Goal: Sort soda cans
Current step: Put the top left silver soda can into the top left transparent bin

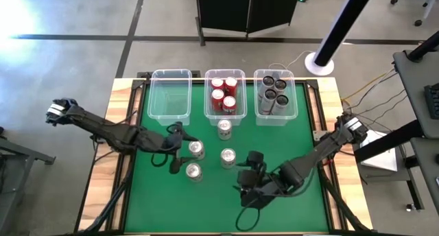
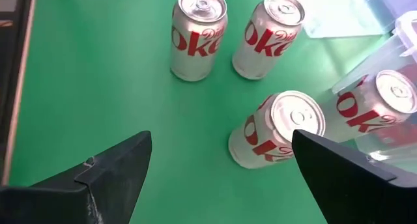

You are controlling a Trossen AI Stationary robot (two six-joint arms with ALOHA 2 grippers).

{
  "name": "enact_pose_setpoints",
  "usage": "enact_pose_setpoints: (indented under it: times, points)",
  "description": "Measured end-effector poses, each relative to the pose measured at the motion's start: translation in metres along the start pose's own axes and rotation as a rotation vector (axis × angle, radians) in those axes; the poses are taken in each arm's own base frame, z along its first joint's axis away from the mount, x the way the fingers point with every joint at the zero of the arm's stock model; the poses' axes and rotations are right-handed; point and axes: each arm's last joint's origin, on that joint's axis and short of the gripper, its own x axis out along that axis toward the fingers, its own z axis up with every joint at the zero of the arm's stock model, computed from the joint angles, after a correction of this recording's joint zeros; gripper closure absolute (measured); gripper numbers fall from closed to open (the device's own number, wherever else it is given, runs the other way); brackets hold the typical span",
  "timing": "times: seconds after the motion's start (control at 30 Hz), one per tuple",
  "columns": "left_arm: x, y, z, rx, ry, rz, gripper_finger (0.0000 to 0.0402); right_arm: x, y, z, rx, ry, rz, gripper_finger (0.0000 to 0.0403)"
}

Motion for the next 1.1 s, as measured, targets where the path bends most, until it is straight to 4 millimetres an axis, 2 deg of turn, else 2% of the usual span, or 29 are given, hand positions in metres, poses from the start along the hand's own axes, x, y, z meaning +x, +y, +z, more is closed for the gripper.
enact_pose_setpoints:
  times: [0.17, 0.27, 0.37, 0.67, 0.77, 0.87, 1.1]
  points:
    - [0.006, 0.014, 0.016, -0.071, 0.123, 0.006, 0.0085, -0.003, 0.003, -0.002, -0.012, -0.011, -0.008, 0.0039]
    - [0.015, 0.027, 0.017, -0.104, 0.228, 0.016, 0.008, -0.001, 0.005, -0.007, 0.005, 0.0, -0.008, 0.0039]
    - [0.024, 0.033, 0.012, -0.1, 0.325, 0.032, 0.0072, -0.001, 0.009, -0.014, 0.029, 0.015, -0.003, 0.0039]
    - [0.057, 0.029, -0.007, -0.078, 0.488, 0.041, 0.0078, -0.005, 0.026, -0.043, 0.042, 0.069, 0.039, 0.0039]
    - [0.063, 0.031, -0.018, -0.089, 0.569, 0.069, 0.0079, -0.007, 0.028, -0.045, 0.036, 0.069, 0.044, 0.0039]
    - [0.067, 0.03, -0.016, -0.083, 0.6, 0.072, 0.0079, -0.007, 0.028, -0.045, 0.035, 0.069, 0.044, 0.0039]
    - [0.075, 0.031, -0.031, -0.068, 0.709, 0.098, 0.0085, -0.007, 0.028, -0.045, 0.03, 0.067, 0.041, 0.0039]
